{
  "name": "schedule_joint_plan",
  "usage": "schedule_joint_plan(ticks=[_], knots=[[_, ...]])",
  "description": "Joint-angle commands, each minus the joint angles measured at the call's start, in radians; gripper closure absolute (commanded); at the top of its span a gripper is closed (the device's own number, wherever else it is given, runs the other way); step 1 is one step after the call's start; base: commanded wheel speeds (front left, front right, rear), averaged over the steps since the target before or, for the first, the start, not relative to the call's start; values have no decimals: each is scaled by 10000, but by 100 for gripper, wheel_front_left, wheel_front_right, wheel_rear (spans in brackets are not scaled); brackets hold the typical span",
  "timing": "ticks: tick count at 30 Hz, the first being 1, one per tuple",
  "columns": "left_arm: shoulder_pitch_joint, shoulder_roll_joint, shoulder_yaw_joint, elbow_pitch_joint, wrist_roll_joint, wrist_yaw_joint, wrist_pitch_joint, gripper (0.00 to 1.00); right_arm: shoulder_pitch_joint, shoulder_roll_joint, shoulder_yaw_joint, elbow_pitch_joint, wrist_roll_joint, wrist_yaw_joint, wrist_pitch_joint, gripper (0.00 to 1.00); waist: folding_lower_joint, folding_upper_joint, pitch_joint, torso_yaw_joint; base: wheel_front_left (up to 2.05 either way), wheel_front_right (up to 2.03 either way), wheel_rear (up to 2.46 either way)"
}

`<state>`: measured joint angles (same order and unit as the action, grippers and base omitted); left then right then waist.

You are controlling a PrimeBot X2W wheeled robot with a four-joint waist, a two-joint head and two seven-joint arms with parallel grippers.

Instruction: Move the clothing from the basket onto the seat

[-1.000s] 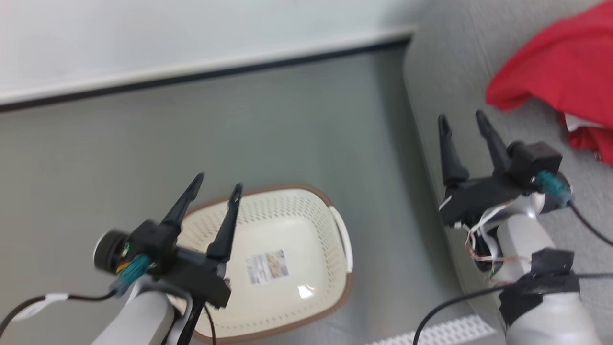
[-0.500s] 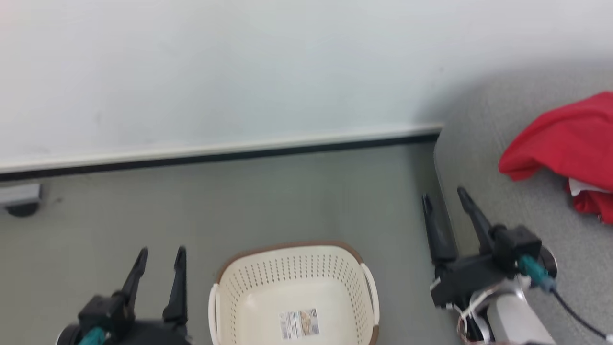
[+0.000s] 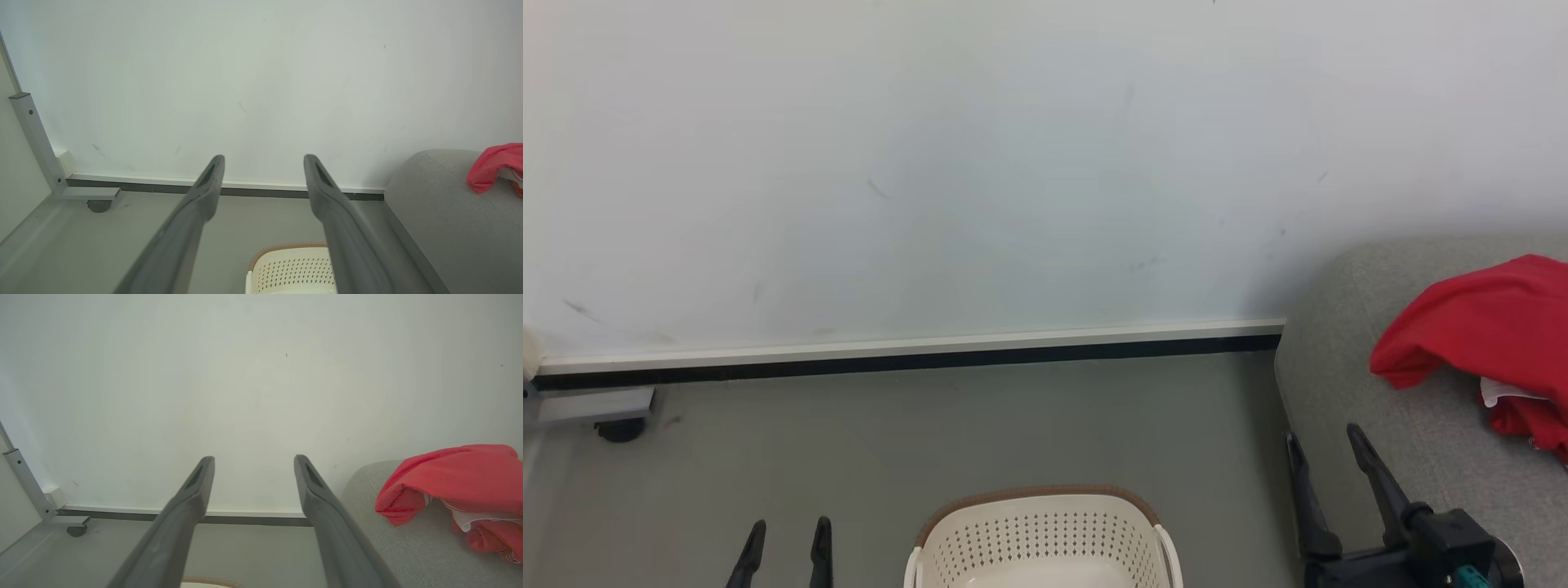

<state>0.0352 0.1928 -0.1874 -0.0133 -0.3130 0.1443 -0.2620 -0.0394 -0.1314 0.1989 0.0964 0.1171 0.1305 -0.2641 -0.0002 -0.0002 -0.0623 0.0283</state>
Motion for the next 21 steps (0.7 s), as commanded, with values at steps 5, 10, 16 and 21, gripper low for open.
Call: schedule_joint_plan(ticks=[5,10,16,21], knots=[[709,-384,697,6,585,-736,-39,0,993,98,-172,-428,-125,4,0,0,2,2,-409,-49,0,0,0],[1064,-658,1096,95,1089,-1364,-39,0,1517,189,-205,-674,-62,4,-1,0,2,2,-472,-151,0,0,0],[1160,-1006,1534,228,1483,-1854,-39,0,1705,197,-247,-754,-37,4,0,0,2,2,-466,-139,0,0,0],[1170,-1170,1673,314,1622,-2042,-38,0,1764,220,-333,-761,-56,3,0,0,2,2,-508,-64,0,0,0]])
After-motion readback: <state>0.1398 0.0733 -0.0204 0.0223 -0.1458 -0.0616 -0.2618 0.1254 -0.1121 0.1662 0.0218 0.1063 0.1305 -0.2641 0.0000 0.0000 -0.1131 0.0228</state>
